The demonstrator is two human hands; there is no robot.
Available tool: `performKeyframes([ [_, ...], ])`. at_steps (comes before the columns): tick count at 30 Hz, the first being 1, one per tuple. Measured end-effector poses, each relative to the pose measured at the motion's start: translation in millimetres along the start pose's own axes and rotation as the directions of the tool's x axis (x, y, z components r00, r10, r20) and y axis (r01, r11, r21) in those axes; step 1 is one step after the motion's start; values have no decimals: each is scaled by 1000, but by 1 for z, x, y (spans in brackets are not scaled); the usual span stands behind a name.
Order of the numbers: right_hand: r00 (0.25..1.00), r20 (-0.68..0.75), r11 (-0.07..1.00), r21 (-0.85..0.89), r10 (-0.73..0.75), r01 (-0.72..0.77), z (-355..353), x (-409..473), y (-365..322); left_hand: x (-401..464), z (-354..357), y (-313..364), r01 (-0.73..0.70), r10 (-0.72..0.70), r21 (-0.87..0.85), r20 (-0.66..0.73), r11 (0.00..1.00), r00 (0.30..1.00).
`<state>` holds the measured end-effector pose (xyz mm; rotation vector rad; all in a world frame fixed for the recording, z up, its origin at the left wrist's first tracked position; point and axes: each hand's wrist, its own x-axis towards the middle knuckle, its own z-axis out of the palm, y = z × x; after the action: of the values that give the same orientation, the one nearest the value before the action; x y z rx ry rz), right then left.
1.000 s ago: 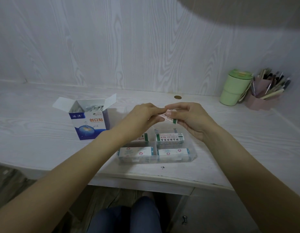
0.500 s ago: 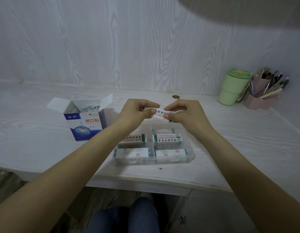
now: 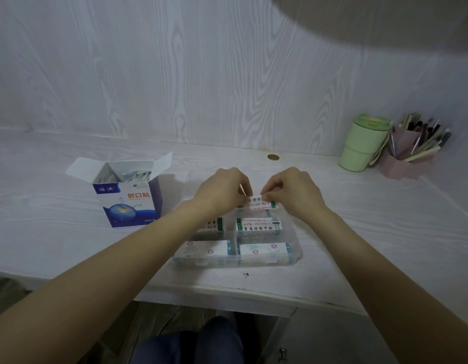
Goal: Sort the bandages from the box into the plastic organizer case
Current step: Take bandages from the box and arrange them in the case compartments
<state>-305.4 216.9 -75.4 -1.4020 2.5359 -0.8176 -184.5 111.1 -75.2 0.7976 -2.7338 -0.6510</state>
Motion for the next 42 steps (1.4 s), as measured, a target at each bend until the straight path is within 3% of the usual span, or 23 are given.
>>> performKeyframes([
  [5,997,68,993,-119,27,-19,6,2,-5,5,1,4,-6,-7,243,55,970,998],
  [14,990,130,971,-238,52,-20,8,4,-6,8,-3,17,-79,0,486,161,871,987],
  [19,989,64,966,-232,131,-113,-3,8,-5,10,-4,22,-79,-25,506,196,859,980],
  [25,949,232,965,-198,215,-170,-3,11,-16,10,-3,16,-103,-3,512,202,853,979],
  [29,949,206,959,-201,239,-198,0,11,-17,12,-3,13,-126,24,517,200,846,980],
  [42,951,190,939,-291,246,-185,1,9,-25,7,-7,9,-132,21,481,230,867,973],
])
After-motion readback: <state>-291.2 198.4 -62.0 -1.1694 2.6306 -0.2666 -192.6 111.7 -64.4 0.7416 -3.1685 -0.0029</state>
